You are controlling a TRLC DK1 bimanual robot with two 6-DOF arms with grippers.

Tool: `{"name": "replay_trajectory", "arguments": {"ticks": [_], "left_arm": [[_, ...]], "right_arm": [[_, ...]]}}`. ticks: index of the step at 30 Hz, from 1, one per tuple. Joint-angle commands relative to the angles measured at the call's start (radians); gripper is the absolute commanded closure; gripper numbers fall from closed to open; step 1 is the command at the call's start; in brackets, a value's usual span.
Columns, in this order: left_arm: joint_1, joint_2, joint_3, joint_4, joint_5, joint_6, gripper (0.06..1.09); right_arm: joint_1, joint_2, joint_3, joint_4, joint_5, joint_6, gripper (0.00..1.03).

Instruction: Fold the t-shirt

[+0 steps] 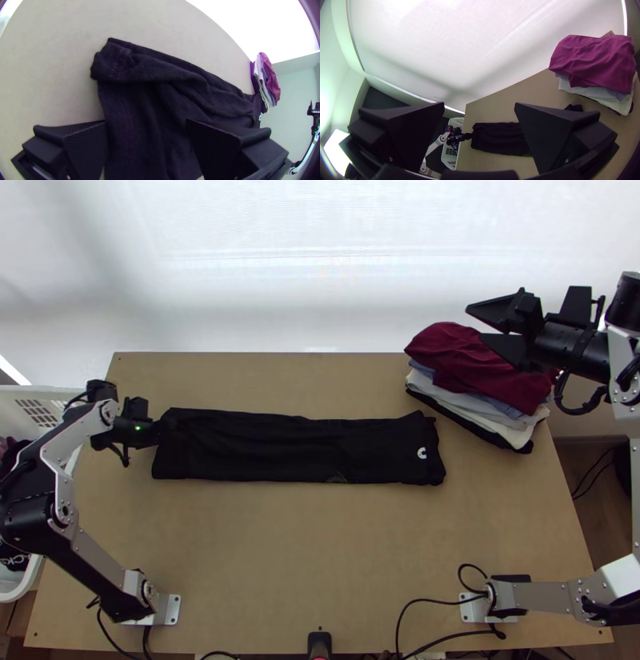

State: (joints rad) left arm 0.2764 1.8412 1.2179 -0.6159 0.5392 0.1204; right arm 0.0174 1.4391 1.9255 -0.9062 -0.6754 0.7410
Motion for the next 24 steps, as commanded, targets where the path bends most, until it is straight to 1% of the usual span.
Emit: {"name": "replay_trajectory", "arguments": {"ticks": [1, 7, 8, 9, 10, 12, 13, 17, 24], "left_arm": [[-0.049, 0.035, -0.037, -0.004, -0.002, -0.041, 0.12], [-0.106, 0.035, -0.037, 0.018, -0.007, -0.091, 0.13], [-0.114, 0.035, -0.037, 0.019, -0.012, -0.097, 0.21], [-0.120, 0.035, -0.040, 0.027, -0.018, -0.100, 0.32], [-0.121, 0.029, -0.044, 0.038, -0.022, -0.108, 0.47], [-0.121, 0.027, -0.046, 0.054, -0.045, -0.126, 0.90], [-0.115, 0.027, -0.047, 0.059, -0.048, -0.126, 1.06], [-0.055, 0.010, -0.047, 0.050, -0.056, -0.107, 1.05], [0.176, 0.009, 0.014, -0.048, -0.056, 0.047, 1.05]], "right_arm": [[-0.007, 0.015, 0.036, -0.002, -0.015, 0.026, 0.04], [-0.011, 0.017, 0.040, -0.002, -0.015, 0.026, 0.04], [-0.011, 0.017, 0.041, -0.002, -0.015, 0.026, 0.04], [-0.011, 0.017, 0.041, -0.002, -0.015, 0.026, 0.04], [-0.011, 0.017, 0.043, -0.002, -0.015, 0.026, 0.04], [-0.011, 0.017, 0.046, -0.002, -0.015, 0.026, 0.04], [-0.011, 0.017, 0.047, -0.002, -0.015, 0.026, 0.04], [-0.013, 0.015, 0.047, -0.003, -0.015, 0.026, 0.04], [-0.019, 0.014, 0.044, -0.003, -0.015, 0.023, 0.04]]}}
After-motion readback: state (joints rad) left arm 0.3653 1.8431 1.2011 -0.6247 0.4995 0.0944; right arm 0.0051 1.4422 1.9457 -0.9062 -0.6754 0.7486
